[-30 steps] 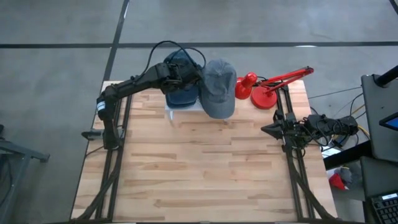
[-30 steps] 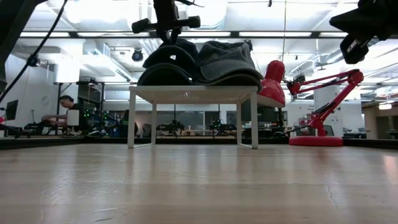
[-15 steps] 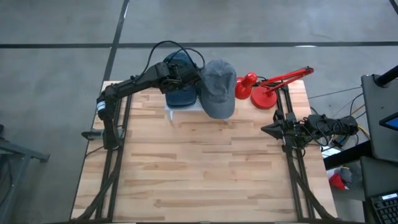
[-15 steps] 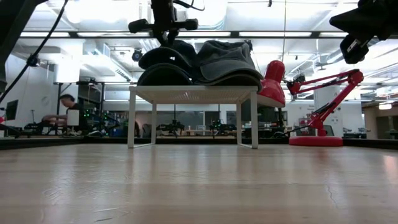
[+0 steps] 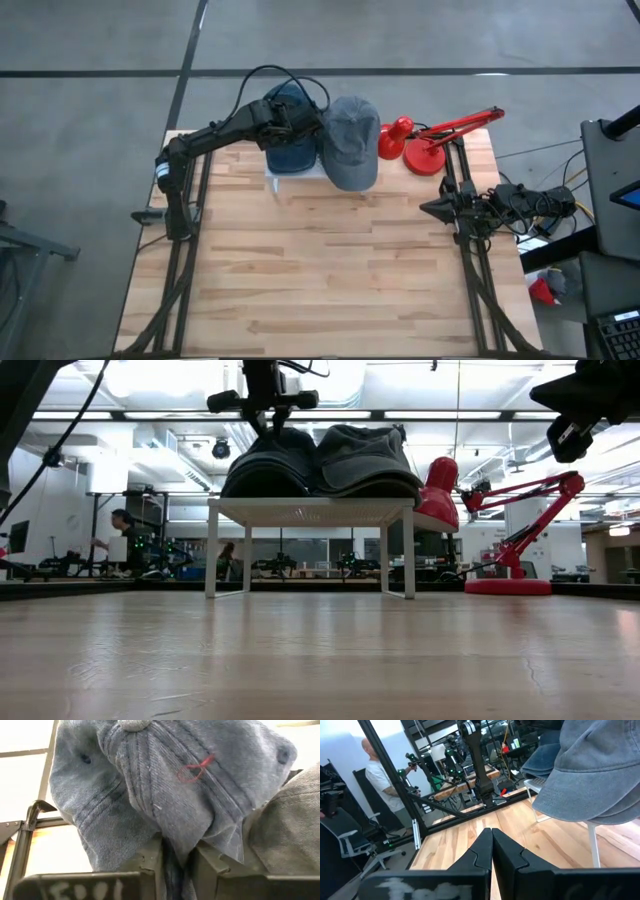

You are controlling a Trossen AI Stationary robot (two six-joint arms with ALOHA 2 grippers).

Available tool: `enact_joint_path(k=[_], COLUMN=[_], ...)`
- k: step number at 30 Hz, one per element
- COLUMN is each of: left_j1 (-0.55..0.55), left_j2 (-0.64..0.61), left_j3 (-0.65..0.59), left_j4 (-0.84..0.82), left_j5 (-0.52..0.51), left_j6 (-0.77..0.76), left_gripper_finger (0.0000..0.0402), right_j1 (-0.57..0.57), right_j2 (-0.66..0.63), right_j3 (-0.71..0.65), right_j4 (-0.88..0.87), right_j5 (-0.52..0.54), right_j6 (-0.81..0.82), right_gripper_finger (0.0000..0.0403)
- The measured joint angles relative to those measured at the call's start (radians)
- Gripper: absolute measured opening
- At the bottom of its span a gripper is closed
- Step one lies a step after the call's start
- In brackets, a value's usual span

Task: Pick & Place hat
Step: Stack the blue cap on the blue caps on the shelf, then return to Home Position

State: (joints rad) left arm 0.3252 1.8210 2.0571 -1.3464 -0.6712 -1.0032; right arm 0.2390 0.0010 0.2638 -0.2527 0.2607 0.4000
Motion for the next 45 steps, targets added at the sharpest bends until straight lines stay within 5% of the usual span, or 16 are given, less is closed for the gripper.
enact_joint_path(k=[19,28,36,45], left_j1=[0.0,0.0,-0.015,-0.12], left_j2=[-0.024,-0.083,-0.144,-0.201], left_j3=[0.0,0.0,0.0,0.0], left_j4=[0.0,0.003,0.011,0.021], left_j5=[0.026,0.069,0.224,0.226], left_j6=[0.038,0.036,0.033,0.166], left_gripper_finger=[0.0187,0.0195,0.0195,0.0195], right_j1=[0.0,0.0,0.0,0.0], right_j2=[0.0,0.0,0.0,0.0], right_j3=[0.0,0.0,0.0,0.0], right_j4=[0.005,0.005,0.005,0.003], right_j5=[0.001,0.001,0.002,0.004], right_j6=[0.0,0.0,0.0,-0.008], right_gripper_finger=[0.0008,0.0008,0.0008,0.0008])
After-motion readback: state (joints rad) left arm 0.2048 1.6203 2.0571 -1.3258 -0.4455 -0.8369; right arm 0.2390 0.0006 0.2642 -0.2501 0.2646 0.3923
